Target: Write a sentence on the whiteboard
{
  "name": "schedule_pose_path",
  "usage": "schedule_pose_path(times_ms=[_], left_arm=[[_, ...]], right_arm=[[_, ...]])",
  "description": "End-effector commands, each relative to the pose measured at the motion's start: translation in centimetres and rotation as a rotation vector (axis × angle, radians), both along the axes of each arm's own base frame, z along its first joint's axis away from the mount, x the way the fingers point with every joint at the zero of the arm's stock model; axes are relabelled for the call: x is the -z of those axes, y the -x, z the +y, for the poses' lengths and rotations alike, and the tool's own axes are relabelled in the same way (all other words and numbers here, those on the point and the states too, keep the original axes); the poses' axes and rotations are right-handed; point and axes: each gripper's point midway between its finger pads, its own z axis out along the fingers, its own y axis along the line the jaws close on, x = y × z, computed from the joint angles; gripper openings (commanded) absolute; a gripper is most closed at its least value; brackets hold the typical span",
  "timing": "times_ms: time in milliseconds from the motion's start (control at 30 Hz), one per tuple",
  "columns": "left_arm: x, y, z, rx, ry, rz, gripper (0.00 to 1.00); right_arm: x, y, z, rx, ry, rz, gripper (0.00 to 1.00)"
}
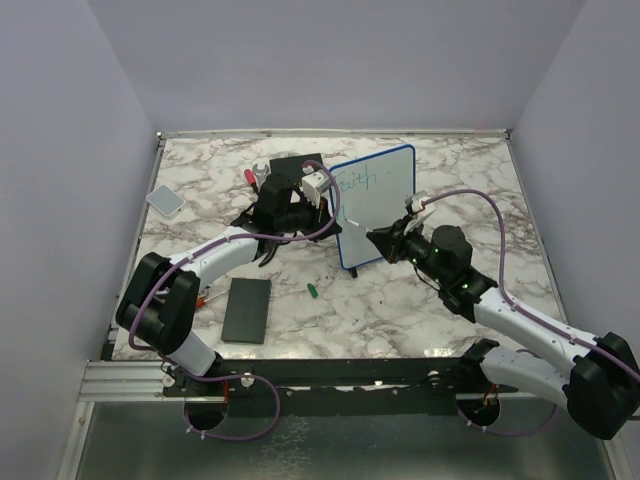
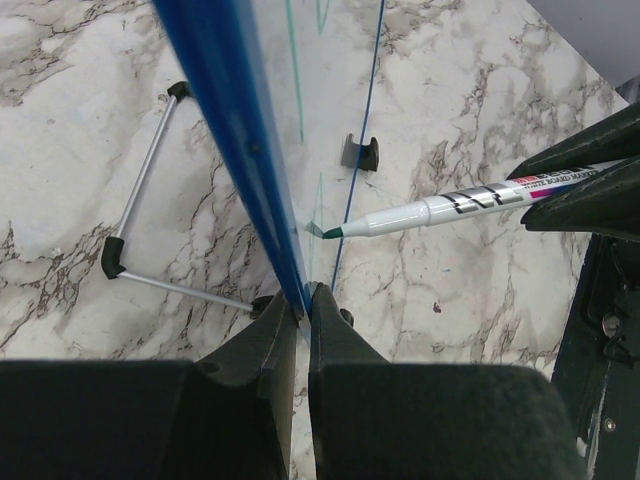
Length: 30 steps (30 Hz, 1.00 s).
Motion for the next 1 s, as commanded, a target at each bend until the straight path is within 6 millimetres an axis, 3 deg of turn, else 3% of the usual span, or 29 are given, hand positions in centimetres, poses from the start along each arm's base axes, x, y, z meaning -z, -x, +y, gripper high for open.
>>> schedule_pose_path(times_ms=[0,267,667,967], left_arm=[[2.5,0.6,0.6,-0.006,-0.081,0.049,0.00],[2.4,0.6,0.6,-0.005,-0.079,0.046,0.00],[2.4,0.6,0.6,-0.005,-0.079,0.044,0.00],[2.5,0.6,0.7,-0.006,-0.081,0.047,0.00]], right_arm=[[0.0,0.4,-0.6,0.012,0.016,0.002,0.01],[-3.1,0.7,-0.7,0.013,-0.045,-0.059,0.00],[-3.2,-0.6,0.0,0.020,-0.046,-0.076,0.01],[-2.4,-1.4,-1.6,0.118,-0.009,-0.060,0.01]])
